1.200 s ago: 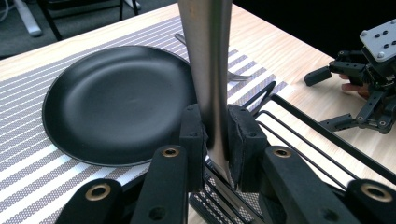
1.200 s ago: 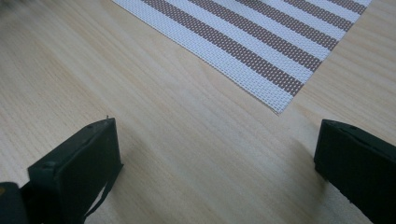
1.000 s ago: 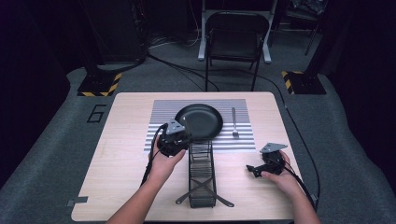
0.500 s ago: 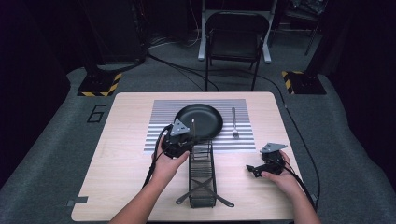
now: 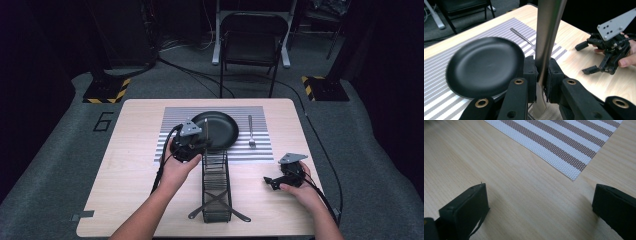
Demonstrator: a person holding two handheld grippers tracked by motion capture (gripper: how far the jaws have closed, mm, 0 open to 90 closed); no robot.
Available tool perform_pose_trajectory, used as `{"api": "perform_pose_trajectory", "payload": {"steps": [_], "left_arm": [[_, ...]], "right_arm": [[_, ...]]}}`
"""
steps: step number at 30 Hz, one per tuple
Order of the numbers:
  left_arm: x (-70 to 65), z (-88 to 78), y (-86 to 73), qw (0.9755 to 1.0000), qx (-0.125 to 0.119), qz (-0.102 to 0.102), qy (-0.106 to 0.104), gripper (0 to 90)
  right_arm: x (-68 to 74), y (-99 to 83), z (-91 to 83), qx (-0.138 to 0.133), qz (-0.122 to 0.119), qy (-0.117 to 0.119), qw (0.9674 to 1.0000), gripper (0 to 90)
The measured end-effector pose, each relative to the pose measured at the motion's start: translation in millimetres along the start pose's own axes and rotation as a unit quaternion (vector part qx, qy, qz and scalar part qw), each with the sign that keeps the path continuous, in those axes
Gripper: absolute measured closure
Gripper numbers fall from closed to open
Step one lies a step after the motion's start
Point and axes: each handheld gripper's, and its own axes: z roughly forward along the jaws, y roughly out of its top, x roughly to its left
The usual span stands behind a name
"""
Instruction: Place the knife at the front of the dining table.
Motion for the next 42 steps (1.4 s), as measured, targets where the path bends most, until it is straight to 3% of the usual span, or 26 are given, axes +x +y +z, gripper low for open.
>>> {"api": "perform_pose_trajectory", "payload": {"steps": [10, 23, 31, 42], "left_arm": [[5.4, -23.4, 21.0, 0.9999, -0.014, -0.001, 0.002, 81.1], [17.8, -58.9, 42.1, 0.9984, -0.054, -0.015, 0.008, 81.2], [25.7, -72.5, 44.5, 0.9977, -0.062, -0.019, 0.021, 81.3], [38.0, -81.2, 39.1, 0.9977, -0.052, -0.025, 0.034, 81.4]], "right_arm": [[0.0, 0.0, 0.1, -0.001, 0.000, -0.001, 1.0000, 0.0], [0.0, 0.0, 0.1, -0.001, 0.000, 0.000, 1.0000, 0.0], [-0.1, 0.0, 0.1, -0.001, 0.000, 0.000, 1.0000, 0.0], [0.0, 0.0, 0.1, -0.001, 0.000, 0.000, 1.0000, 0.0]]}}
